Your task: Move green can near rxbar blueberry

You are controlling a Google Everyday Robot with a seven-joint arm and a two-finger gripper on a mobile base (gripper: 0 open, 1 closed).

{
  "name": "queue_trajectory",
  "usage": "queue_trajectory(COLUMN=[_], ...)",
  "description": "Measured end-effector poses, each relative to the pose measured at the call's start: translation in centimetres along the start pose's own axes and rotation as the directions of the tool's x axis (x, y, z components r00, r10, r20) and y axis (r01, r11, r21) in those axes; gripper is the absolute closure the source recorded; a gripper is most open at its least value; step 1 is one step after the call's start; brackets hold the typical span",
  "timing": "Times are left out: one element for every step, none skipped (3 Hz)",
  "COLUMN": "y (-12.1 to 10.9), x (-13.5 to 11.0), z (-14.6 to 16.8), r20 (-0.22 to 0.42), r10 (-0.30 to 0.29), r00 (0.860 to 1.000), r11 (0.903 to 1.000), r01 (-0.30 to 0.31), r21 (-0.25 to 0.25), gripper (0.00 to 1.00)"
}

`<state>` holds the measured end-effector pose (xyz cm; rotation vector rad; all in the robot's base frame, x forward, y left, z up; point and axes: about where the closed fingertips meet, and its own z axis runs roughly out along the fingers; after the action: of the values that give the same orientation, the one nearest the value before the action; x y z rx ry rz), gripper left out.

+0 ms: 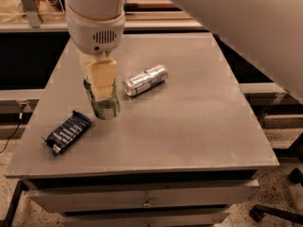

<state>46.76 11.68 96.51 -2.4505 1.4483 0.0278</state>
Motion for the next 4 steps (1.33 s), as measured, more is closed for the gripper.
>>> queue_trajectory(y=[0.3, 0.7, 1.4, 1.3], x=[0.0, 0.1, -1.1, -1.2], z=[2.2, 3.7, 5.5, 5.4], r20=[-0.001, 0.006, -0.008, -0.009], r10=[-0.018, -0.028, -0.066, -0.067], r00=[1.0, 1.0, 0.998, 0.998], r11=[0.9994, 0.9983, 0.9947, 0.9946], r01=[0.018, 0.028, 0.065, 0.066], r21=[-0.029, -0.051, -0.08, -0.081], gripper=[1.0, 1.0, 0.84, 0.6])
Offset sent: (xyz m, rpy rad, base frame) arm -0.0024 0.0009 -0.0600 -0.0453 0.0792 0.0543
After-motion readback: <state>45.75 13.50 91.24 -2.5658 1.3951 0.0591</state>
